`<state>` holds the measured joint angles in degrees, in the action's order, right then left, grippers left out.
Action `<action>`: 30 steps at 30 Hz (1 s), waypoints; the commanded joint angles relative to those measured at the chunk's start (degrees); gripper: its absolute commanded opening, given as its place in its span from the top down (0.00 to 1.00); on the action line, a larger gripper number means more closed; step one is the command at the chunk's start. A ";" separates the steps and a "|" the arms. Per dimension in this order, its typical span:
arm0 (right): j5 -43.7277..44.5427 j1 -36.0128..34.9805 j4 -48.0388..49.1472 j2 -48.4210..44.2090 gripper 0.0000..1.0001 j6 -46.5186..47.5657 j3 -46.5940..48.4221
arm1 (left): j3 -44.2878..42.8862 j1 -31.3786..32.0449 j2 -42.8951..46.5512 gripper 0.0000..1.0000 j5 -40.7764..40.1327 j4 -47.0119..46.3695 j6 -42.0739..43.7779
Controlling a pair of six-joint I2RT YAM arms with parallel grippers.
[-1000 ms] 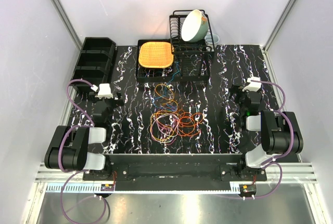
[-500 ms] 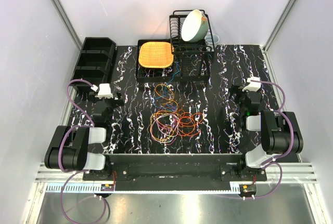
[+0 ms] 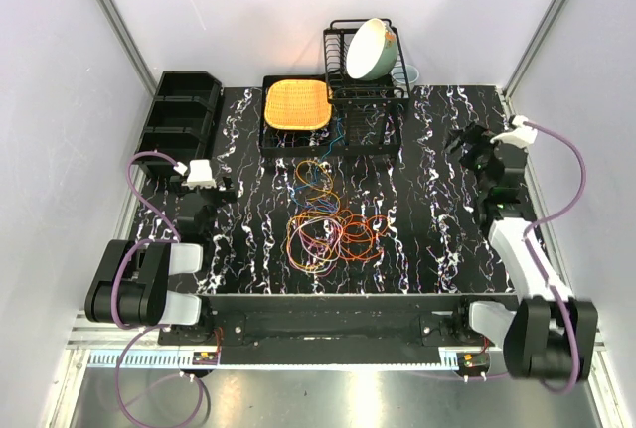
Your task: Untangle the cables
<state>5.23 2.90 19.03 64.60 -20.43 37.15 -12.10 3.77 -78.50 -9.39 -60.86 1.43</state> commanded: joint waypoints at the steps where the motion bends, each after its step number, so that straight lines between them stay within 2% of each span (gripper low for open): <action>1: -22.00 -0.70 -18.30 -1.23 0.00 -14.37 2.84 | -0.91 0.01 -0.07 0.01 0.51 -3.21 -0.11; 4: -23.43 -2.37 -24.89 -1.31 0.01 -17.19 3.72 | -0.91 -0.08 -0.08 0.01 0.51 -3.21 -0.11; 5: -24.47 -2.46 -26.05 -1.40 0.05 -17.71 3.81 | -0.82 0.01 -0.08 0.01 0.51 -3.21 -0.11; 7: -24.57 -2.54 -29.73 -2.46 0.06 -18.50 4.16 | -0.82 0.01 -0.07 0.01 0.51 -3.21 -0.11; 11: -24.65 -7.02 -34.05 -3.08 0.07 -18.25 4.69 | -0.91 0.01 0.01 0.01 0.51 -3.21 -0.11; 17: -25.27 -12.29 -36.87 4.65 0.14 -16.23 5.04 | -0.82 0.01 -0.07 0.01 0.51 -3.21 -0.11; 20: -21.95 -15.10 -39.41 8.34 0.15 -14.74 5.83 | -0.82 -0.08 -0.08 0.01 0.51 -3.21 -0.11; 30: -23.08 -18.18 -42.14 19.42 0.20 -10.25 9.08 | -0.82 -0.08 -0.16 0.01 0.51 -3.12 -0.11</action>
<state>-17.61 -13.78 -22.41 82.43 -33.34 43.38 -12.10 3.77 -78.50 -9.39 -60.86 1.43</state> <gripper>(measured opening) 0.813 0.987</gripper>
